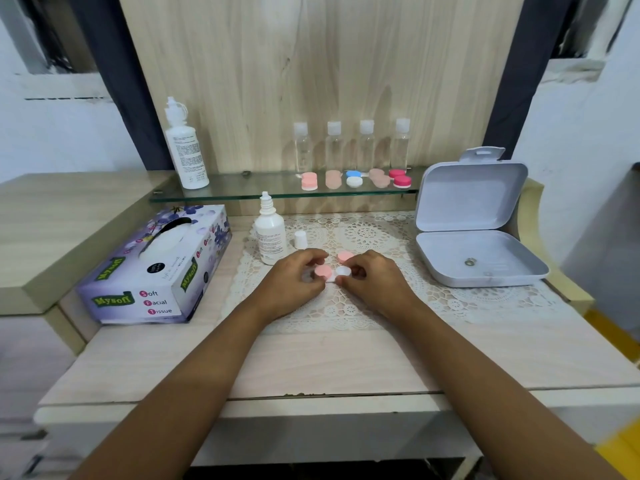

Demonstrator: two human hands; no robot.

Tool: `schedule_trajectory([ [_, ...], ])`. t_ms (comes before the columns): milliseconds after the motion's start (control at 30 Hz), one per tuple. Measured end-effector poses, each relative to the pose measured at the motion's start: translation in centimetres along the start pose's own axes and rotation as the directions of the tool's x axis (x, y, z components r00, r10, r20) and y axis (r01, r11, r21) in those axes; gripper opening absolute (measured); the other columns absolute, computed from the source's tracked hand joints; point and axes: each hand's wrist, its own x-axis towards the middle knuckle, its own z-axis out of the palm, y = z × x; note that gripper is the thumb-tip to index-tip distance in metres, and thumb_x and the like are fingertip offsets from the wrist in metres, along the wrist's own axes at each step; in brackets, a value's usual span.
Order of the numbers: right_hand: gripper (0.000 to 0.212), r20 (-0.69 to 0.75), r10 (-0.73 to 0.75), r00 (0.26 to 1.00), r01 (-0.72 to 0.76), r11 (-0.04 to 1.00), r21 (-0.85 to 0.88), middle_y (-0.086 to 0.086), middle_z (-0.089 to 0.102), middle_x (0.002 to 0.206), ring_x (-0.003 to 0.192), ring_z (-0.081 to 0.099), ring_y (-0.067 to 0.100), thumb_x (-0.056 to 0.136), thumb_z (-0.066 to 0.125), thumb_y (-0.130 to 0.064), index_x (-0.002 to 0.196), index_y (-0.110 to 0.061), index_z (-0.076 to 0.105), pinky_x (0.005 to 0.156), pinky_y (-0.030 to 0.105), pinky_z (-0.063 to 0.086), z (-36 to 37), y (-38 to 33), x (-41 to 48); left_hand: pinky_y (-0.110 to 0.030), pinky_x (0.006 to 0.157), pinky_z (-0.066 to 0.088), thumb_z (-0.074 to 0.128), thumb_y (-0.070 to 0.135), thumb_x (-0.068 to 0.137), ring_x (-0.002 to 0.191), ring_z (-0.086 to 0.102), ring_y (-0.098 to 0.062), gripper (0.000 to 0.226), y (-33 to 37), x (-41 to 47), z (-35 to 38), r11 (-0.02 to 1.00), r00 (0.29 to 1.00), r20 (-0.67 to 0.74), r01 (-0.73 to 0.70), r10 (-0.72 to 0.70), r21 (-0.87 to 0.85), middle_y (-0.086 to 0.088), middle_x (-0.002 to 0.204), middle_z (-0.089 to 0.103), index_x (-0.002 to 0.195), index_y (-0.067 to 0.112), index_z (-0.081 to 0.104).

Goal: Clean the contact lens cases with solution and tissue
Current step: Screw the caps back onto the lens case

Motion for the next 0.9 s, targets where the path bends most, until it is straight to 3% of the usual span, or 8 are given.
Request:
schedule_trajectory([
  [133, 0.038, -0.004, -0.006, 1.0, 0.006, 1.0, -0.007, 0.007, 0.059, 0.106, 0.101, 0.054, 0.021, 0.083, 0.066, -0.036, 0.114, -0.015, 0.064, 0.084, 0.031, 0.042, -0.02, 0.01, -0.05, -0.017, 0.083, 0.041, 0.069, 0.038, 0.08, 0.1, 0.051, -0.01, 0.041, -0.15, 0.24, 0.28, 0.992, 0.998, -0.038, 0.048, -0.044, 0.118, 0.005, 0.102, 0.054, 0.113, 0.016, 0.059],
  [200, 0.037, -0.003, -0.009, 1.0, 0.009, 1.0, -0.004, 0.008, 0.059, 0.107, 0.102, 0.054, 0.021, 0.083, 0.065, -0.035, 0.113, -0.016, 0.065, 0.084, 0.031, 0.041, -0.01, 0.01, -0.05, -0.034, 0.088, 0.044, 0.068, 0.042, 0.079, 0.1, 0.052, -0.016, 0.034, -0.29, 0.36, 0.28, 0.981, 0.997, -0.048, 0.062, -0.054, 0.185, 0.006, 0.097, 0.056, 0.102, 0.018, 0.065],
  [267, 0.035, -0.003, -0.014, 1.0, 0.014, 1.0, 0.009, 0.008, 0.06, 0.106, 0.102, 0.054, 0.021, 0.083, 0.065, -0.034, 0.112, -0.015, 0.065, 0.084, 0.031, 0.042, 0.0, 0.03, -0.06, -0.04, 0.091, 0.042, 0.066, 0.041, 0.081, 0.102, 0.05, -0.019, 0.029, -0.23, 0.36, 0.17, 0.98, 0.998, -0.028, 0.056, -0.052, 0.191, 0.005, 0.096, 0.056, 0.1, 0.02, 0.068],
  [433, 0.033, 0.008, -0.02, 1.0, 0.02, 1.0, 0.008, 0.007, 0.059, 0.106, 0.102, 0.053, 0.02, 0.083, 0.065, -0.033, 0.112, -0.015, 0.065, 0.085, 0.031, 0.042, -0.01, 0.05, -0.04, -0.041, 0.1, 0.033, 0.058, 0.038, 0.089, 0.112, 0.04, -0.023, 0.028, 0.11, 0.28, -0.03, 0.97, 0.997, 0.041, 0.051, -0.063, 0.239, 0.004, 0.104, 0.05, 0.114, 0.026, 0.064],
  [900, 0.032, 0.022, -0.024, 0.999, 0.024, 1.0, -0.006, 0.007, 0.058, 0.106, 0.103, 0.053, 0.022, 0.084, 0.063, -0.032, 0.112, -0.015, 0.065, 0.088, 0.035, 0.042, 0.06, 0.11, 0.05, -0.041, 0.101, 0.032, 0.051, 0.036, 0.093, 0.111, 0.038, -0.021, 0.033, -0.13, 0.3, -0.02, 0.962, 0.996, 0.081, 0.019, -0.043, 0.272, 0.004, 0.11, 0.051, 0.124, 0.027, 0.057],
])
